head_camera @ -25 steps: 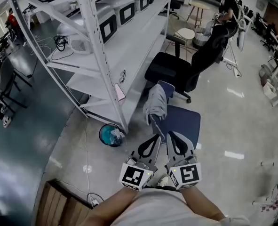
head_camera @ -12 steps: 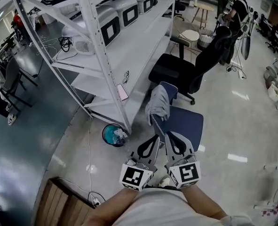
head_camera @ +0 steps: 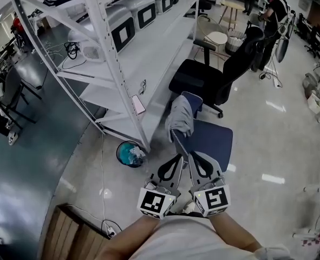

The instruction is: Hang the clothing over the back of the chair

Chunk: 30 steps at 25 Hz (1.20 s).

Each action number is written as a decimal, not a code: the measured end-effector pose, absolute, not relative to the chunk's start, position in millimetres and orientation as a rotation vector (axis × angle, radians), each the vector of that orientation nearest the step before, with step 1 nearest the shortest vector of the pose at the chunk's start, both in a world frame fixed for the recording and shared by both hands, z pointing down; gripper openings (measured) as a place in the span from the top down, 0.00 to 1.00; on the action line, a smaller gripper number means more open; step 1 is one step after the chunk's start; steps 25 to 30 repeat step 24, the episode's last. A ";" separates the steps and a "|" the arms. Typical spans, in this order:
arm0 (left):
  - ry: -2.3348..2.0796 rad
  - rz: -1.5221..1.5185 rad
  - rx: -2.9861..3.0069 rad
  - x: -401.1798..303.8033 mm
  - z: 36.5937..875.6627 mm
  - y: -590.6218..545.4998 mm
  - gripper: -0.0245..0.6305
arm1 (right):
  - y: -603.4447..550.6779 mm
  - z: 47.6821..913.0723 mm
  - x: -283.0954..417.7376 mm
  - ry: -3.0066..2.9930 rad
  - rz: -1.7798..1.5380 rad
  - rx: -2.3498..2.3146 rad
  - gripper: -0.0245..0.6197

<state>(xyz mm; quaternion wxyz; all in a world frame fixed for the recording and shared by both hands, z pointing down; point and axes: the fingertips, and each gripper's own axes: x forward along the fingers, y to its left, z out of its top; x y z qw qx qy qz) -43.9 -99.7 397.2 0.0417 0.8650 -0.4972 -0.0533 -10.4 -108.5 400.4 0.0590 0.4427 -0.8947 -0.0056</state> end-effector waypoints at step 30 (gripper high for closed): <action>-1.516 -0.162 2.626 -47.2 401.3 -99.3 0.95 | -105.9 400.9 -12.0 -2.723 -0.006 1.336 0.94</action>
